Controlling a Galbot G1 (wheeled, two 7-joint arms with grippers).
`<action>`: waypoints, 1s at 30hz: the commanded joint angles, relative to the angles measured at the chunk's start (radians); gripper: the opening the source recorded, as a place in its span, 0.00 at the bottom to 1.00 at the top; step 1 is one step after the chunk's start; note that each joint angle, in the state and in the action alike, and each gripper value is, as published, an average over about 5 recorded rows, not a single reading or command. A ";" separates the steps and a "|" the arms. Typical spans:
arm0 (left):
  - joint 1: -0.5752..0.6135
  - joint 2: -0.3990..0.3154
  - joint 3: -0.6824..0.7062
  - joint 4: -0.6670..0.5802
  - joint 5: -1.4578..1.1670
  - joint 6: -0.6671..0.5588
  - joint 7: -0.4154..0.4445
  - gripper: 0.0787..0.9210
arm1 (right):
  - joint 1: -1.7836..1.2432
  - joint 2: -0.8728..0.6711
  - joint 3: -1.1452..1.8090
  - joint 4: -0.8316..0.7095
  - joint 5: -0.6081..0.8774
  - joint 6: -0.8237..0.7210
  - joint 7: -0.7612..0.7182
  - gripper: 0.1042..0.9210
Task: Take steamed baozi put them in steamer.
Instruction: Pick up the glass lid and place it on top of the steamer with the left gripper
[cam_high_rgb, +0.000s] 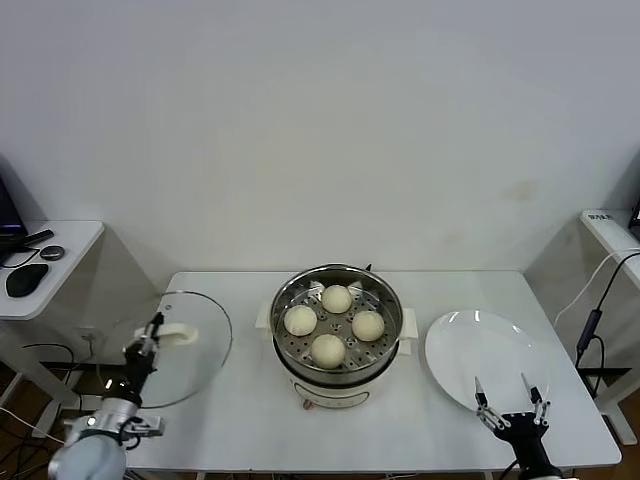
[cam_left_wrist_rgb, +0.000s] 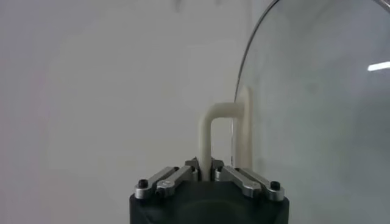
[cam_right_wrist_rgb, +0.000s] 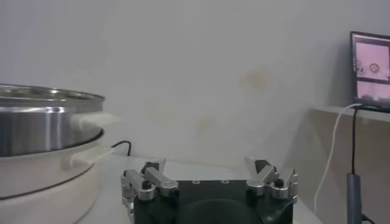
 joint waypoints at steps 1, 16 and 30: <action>-0.026 0.236 0.103 -0.432 -0.384 0.372 0.251 0.11 | 0.011 0.007 -0.032 -0.030 -0.050 0.018 0.003 0.88; -0.655 0.027 0.869 -0.240 -0.184 0.710 0.325 0.11 | 0.064 0.080 -0.088 -0.097 -0.277 0.044 0.084 0.88; -0.614 -0.239 0.879 -0.141 0.198 0.711 0.522 0.11 | 0.082 0.081 -0.107 -0.134 -0.301 0.062 0.103 0.88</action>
